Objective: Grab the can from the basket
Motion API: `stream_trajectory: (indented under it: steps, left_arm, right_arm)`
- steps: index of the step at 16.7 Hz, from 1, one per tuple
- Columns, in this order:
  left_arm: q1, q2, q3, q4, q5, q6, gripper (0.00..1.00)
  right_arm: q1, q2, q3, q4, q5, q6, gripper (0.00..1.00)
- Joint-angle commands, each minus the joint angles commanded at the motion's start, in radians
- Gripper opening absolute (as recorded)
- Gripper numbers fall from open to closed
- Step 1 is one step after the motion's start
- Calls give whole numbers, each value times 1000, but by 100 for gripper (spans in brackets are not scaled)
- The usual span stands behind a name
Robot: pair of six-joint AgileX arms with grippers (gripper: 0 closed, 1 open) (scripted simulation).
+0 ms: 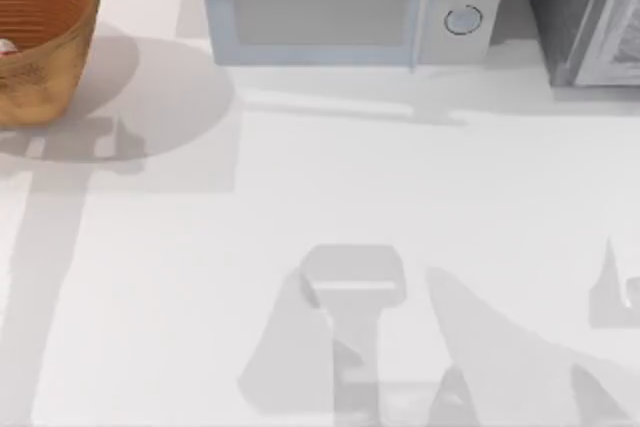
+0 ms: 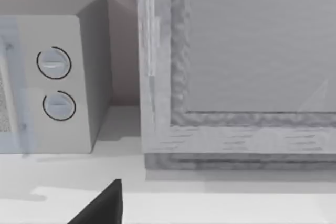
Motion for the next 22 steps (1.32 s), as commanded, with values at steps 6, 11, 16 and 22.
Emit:
stream_trajectory:
  steps: [6, 11, 16, 22]
  left_arm:
    - [32, 769, 592, -369, 36, 15, 100]
    - [70, 1276, 1039, -635, 49, 65, 100]
    - [104, 1551, 1387, -822, 48, 132, 100]
    - [124, 1632, 1571, -920, 43, 184, 100]
  right_arm:
    - [0, 0, 0, 0, 0, 0, 100]
    - [0, 0, 0, 0, 0, 0, 100]
    - [0, 0, 0, 0, 0, 0, 100]
    - [0, 0, 0, 0, 0, 0, 100]
